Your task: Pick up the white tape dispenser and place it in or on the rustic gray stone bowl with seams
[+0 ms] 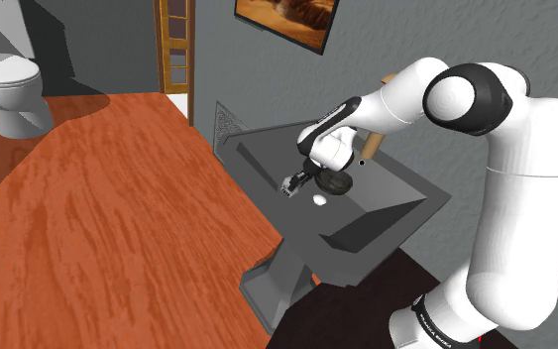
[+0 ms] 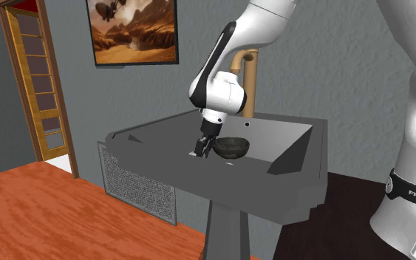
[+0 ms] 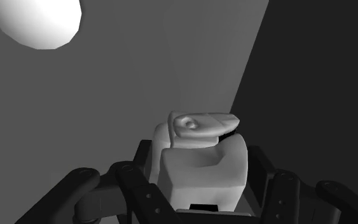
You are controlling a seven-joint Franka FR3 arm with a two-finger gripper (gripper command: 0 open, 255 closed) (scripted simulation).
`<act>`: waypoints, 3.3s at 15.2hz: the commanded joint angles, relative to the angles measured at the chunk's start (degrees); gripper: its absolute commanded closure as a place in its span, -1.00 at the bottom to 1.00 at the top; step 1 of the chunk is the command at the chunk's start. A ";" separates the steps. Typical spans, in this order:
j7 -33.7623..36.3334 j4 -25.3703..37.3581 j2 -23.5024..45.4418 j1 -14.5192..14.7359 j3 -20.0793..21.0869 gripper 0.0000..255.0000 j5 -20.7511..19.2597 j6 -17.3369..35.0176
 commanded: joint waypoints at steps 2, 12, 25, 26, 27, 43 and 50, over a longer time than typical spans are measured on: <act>0.06 0.06 0.12 0.02 -0.02 1.00 -0.01 0.04; 5.92 -2.04 -6.86 3.38 -4.51 1.00 -5.93 -4.73; -11.46 -2.41 4.88 -7.90 14.48 -1.00 12.79 21.46; -11.62 -1.99 5.44 -8.13 14.75 -1.00 12.83 21.68; -11.62 -1.99 5.44 -8.15 14.77 -1.00 12.83 21.69; -11.61 -1.99 5.44 -8.14 14.76 1.00 12.82 21.69; -6.02 -4.96 -0.59 -1.42 7.21 1.00 9.41 16.90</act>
